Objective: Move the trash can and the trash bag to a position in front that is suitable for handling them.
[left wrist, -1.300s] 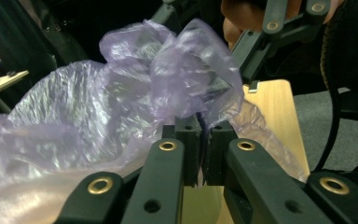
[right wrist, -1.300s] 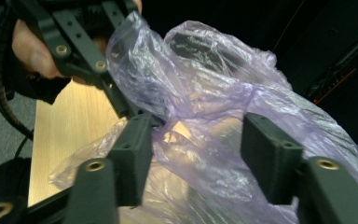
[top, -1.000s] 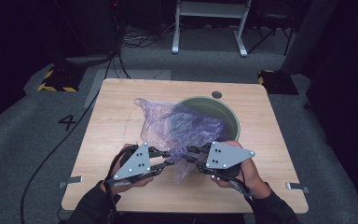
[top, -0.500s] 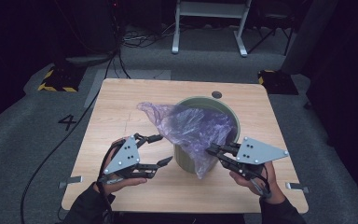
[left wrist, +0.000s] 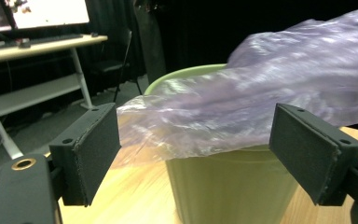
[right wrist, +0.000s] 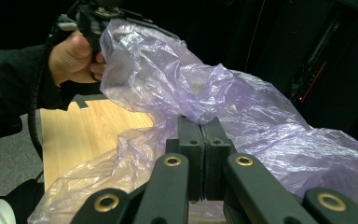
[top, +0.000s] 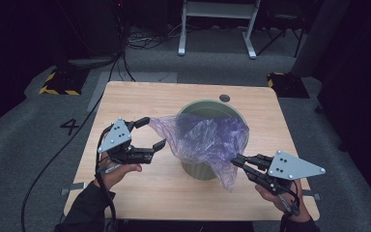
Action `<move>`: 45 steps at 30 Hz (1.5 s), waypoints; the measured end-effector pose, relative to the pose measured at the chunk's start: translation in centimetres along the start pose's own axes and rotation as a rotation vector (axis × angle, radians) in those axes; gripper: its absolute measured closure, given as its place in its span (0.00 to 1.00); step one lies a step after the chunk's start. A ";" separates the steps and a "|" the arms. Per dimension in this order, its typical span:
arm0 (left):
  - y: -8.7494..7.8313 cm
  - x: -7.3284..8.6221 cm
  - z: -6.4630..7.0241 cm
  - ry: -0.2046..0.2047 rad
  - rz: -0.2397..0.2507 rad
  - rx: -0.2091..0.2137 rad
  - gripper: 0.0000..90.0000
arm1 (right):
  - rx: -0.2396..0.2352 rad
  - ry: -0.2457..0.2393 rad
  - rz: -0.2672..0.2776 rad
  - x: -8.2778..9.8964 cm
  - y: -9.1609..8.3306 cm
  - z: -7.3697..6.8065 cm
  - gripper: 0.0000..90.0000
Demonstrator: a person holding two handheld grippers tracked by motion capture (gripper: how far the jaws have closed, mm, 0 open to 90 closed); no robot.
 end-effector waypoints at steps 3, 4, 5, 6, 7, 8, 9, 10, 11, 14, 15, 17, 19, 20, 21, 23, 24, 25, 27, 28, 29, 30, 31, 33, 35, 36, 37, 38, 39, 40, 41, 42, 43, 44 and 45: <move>0.6 0.4 -0.3 -0.008 -0.031 -0.002 0.22 | -0.002 0.017 0.009 0.1 -0.4 0.0 1.00; 0.9 0.6 -0.2 0.005 -0.041 0.017 0.37 | -0.009 0.021 0.009 0.3 -0.6 -0.1 1.00; 0.9 0.6 -0.2 0.005 -0.041 0.017 0.43 | -0.009 0.022 0.010 0.4 -0.8 -0.2 1.00; 1.0 0.6 -0.1 0.016 -0.049 0.024 0.57 | -0.009 0.025 0.010 0.4 -0.9 -0.2 1.00; 1.1 0.7 0.2 0.049 -0.073 0.050 0.66 | -0.009 0.028 0.011 0.5 -1.1 -0.3 1.00; 1.0 0.7 0.4 0.057 -0.081 0.055 0.71 | -0.012 0.034 0.011 0.6 -1.3 -0.3 1.00; 1.0 0.7 0.4 0.057 -0.081 0.055 0.80 | -0.015 0.044 0.011 0.7 -1.5 -0.3 1.00; 0.9 0.7 0.4 0.066 -0.084 0.064 0.85 | -0.011 0.049 0.016 0.8 -1.7 -0.2 1.00; 0.8 0.8 0.5 0.073 -0.089 0.073 0.85 | -0.011 0.049 0.016 0.8 -1.7 -0.2 1.00; 0.3 0.8 0.6 0.087 -0.095 0.084 1.00 | 0.016 0.092 0.035 1.6 -2.5 0.3 1.00; 0.0 0.8 0.6 0.093 -0.097 0.087 1.00 | 0.016 0.092 0.035 1.6 -2.5 0.3 1.00; -0.4 0.8 0.8 0.102 -0.093 0.088 1.00 | 0.031 0.122 0.041 2.1 -2.9 0.5 1.00; -1.4 0.7 1.0 0.105 -0.090 0.099 1.00 | 0.036 0.134 0.044 2.4 -3.2 0.6 1.00; -1.4 0.7 1.0 0.105 -0.090 0.099 1.00 | 0.036 0.134 0.044 2.4 -3.2 0.6 1.00; -1.7 0.5 1.1 0.100 -0.085 0.111 1.00 | 0.052 0.137 0.046 2.6 -3.5 0.6 1.00; -2.4 0.1 1.3 0.100 -0.078 0.117 1.00 | 0.065 0.136 0.043 2.7 -3.6 0.7 1.00; -2.8 -0.1 1.4 0.095 -0.072 0.125 1.00 | 0.089 0.131 0.029 2.9 -3.8 0.7 1.00; -3.1 -0.3 1.6 0.086 -0.064 0.140 1.00 | 0.089 0.132 0.026 3.0 -3.8 0.7 1.00; -3.7 -0.7 2.0 0.092 -0.059 0.155 1.00 | 0.086 0.137 0.024 3.1 -3.9 0.6 1.00; -4.0 -0.5 2.5 0.110 -0.080 0.165 1.00 | 0.084 0.127 0.020 3.2 -3.9 0.3 1.00; -3.9 -0.2 2.6 0.124 -0.097 0.162 1.00 | 0.089 0.123 0.015 3.4 -3.9 0.2 1.00; -3.9 -0.2 2.6 0.124 -0.097 0.162 1.00 | 0.092 0.121 0.008 3.5 -3.8 0.3 1.00; -3.8 0.4 2.7 0.132 -0.121 0.160 1.00 | 0.096 0.121 0.000 3.8 -3.7 0.3 1.00; -3.2 1.8 2.6 0.128 -0.164 0.164 1.00 | 0.117 0.128 -0.019 4.6 -3.7 0.7 1.00; -2.2 3.9 2.4 0.107 -0.217 0.171 1.00 | 0.139 0.141 -0.027 5.4 -3.7 1.2 1.00; -2.2 3.9 2.4 0.107 -0.217 0.171 1.00 | 0.139 0.141 -0.027 5.4 -3.7 1.2 1.00; -1.9 4.4 2.4 0.113 -0.233 0.167 1.00 | 0.170 0.142 -0.042 6.2 -3.8 1.7 1.00; -1.6 4.8 2.3 0.124 -0.248 0.162 1.00 | 0.192 0.135 -0.052 6.4 -3.9 2.0 1.00; -1.2 5.2 2.2 0.130 -0.245 0.164 1.00 | 0.212 0.137 -0.048 6.6 -4.1 2.4 1.00; -1.0 5.4 2.2 0.133 -0.250 0.162 1.00 | 0.226 0.152 -0.037 6.7 -4.3 2.7 0.99; -0.9 5.5 2.1 0.139 -0.256 0.157 1.00 | 0.240 0.159 -0.029 6.7 -4.5 3.1 0.99; -0.9 5.5 2.1 0.139 -0.256 0.157 1.00 | 0.240 0.159 -0.029 6.7 -4.5 3.1 0.99; -0.9 5.6 2.1 0.139 -0.256 0.154 1.00 | 0.256 0.161 -0.028 6.8 -4.6 3.3 0.99; -0.9 5.7 2.0 0.137 -0.260 0.159 1.00 | 0.268 0.156 -0.027 6.8 -4.6 3.5 0.99; -0.8 5.8 2.0 0.141 -0.266 0.159 1.00 | 0.287 0.156 -0.022 6.9 -4.6 3.8 0.96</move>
Point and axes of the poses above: each handheld gripper's, and its own axes: y roughly forward along the jaws, x roughly out of its underside, z roughly to its right, the point moved 4 cm from there along y, roughly forward along the jaws, and after that the axes turned 12 degrees about z, right-handed, at the moved point
